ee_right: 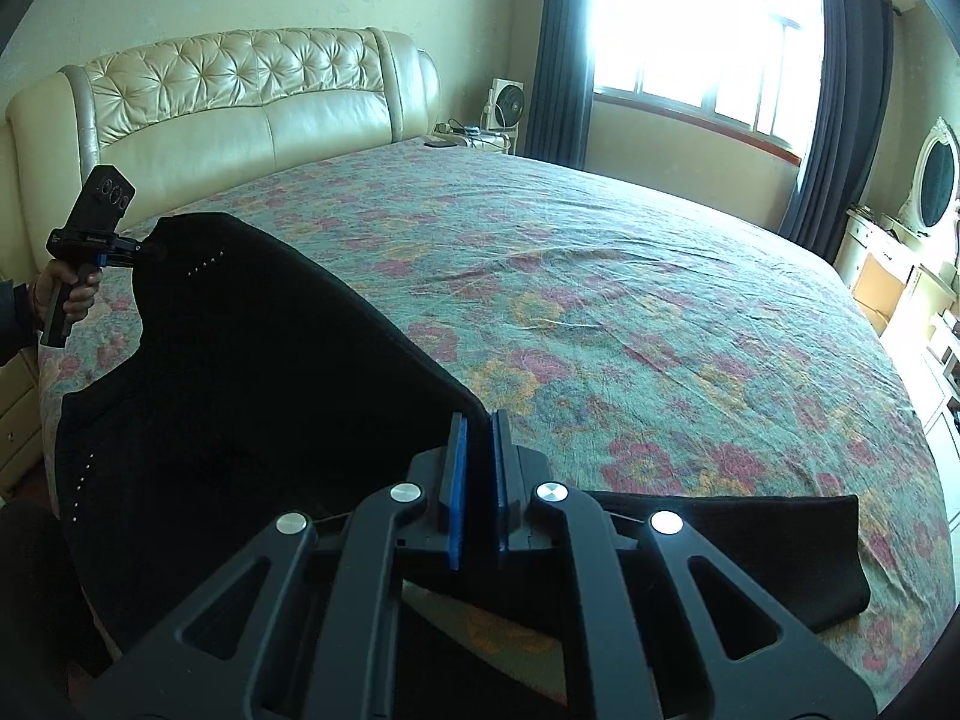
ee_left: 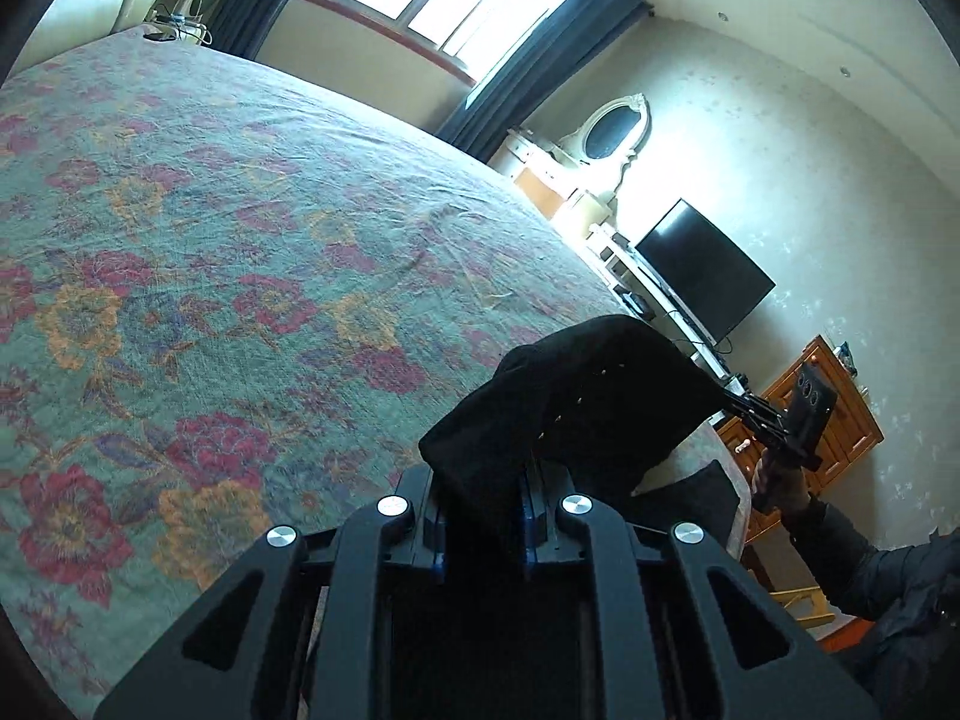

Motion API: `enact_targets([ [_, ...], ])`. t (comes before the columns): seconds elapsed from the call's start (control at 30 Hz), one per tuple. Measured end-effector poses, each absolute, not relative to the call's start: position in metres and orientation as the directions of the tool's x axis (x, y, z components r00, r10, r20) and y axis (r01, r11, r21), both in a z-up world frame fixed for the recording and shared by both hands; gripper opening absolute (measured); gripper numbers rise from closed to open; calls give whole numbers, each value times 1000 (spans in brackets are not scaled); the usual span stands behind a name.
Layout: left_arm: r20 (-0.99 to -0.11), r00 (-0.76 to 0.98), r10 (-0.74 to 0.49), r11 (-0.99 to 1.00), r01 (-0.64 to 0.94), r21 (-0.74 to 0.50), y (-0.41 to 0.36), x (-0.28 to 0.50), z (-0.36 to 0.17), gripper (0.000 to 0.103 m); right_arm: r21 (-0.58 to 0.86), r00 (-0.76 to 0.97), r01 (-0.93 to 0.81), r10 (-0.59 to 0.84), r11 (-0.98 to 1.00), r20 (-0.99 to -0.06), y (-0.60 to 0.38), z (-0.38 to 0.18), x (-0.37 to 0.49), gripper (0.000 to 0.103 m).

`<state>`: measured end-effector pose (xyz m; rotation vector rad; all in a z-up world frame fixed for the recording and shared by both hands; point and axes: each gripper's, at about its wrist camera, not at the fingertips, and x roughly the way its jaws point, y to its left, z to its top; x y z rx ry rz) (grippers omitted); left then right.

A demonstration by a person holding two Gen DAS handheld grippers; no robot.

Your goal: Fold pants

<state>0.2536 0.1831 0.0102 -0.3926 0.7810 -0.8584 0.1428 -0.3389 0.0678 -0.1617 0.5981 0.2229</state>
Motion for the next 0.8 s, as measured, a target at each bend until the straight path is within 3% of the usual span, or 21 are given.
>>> enact_targets([
  [0.2, -416, 397, -818, 574, 530, -624, 202, 182, -1, 17, -58, 800, -267, 187, 962, -571, -329, 57, 67, 9],
  [0.47, -551, 296, -780, 624, 436, -649, 202, 117, -70, 20, 14, 693, -262, 198, 965, -693, -324, -9, 7, 12],
  [0.57, -557, 304, -773, 634, 386, -670, 208, 101, -80, 22, 48, 629, -253, 202, 966, -751, -326, -33, -3, 12],
  [0.63, -559, 333, -759, 651, 377, -659, 208, 92, -77, 23, 74, 608, -231, 204, 970, -767, -328, -38, -9, 19],
  [0.7, -560, 361, -745, 667, 409, -623, 204, 83, -67, 31, 114, 625, -217, 227, 970, -747, -331, -30, -16, 45],
  [0.73, -561, 374, -738, 674, 429, -601, 204, 79, -62, 36, 129, 638, -202, 231, 971, -735, -333, -27, -19, 49],
  [0.77, -565, 402, -720, 693, 446, -566, 204, 77, -56, 49, 140, 644, -191, 231, 972, -729, -335, -24, -20, 52],
  [0.8, -584, 460, -668, 743, 441, -503, 206, 77, -50, 69, 154, 639, -188, 240, 970, -731, -335, -24, -20, 52],
])
